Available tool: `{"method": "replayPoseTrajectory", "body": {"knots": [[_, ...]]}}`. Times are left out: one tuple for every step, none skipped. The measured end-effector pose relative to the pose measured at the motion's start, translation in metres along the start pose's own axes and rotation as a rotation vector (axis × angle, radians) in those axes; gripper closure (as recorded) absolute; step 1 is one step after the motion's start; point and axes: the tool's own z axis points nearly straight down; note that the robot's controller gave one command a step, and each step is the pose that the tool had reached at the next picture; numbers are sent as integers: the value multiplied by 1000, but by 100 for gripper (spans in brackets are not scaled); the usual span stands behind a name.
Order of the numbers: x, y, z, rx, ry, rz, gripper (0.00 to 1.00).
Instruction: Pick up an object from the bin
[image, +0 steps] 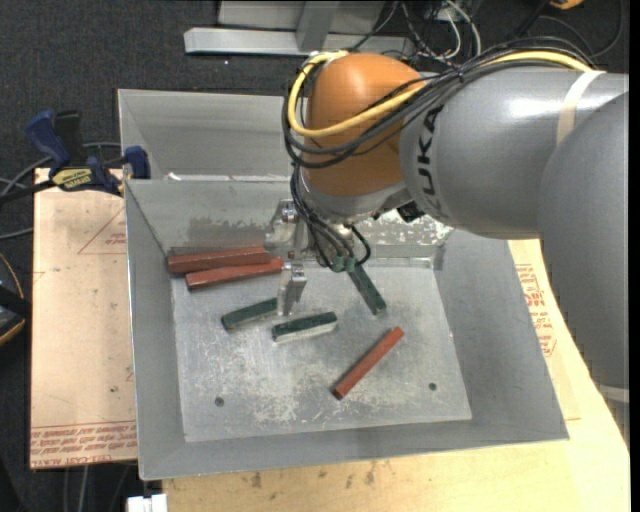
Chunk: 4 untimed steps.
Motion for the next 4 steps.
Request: {"method": "replayPoseTrajectory", "body": {"knots": [[3,-3,64,1,9,42,0],[12,-57,125,-2,-5,-76,100],[12,-57,125,-3,-5,-76,100],[15,-67,-4,1,11,-177,100]]}}
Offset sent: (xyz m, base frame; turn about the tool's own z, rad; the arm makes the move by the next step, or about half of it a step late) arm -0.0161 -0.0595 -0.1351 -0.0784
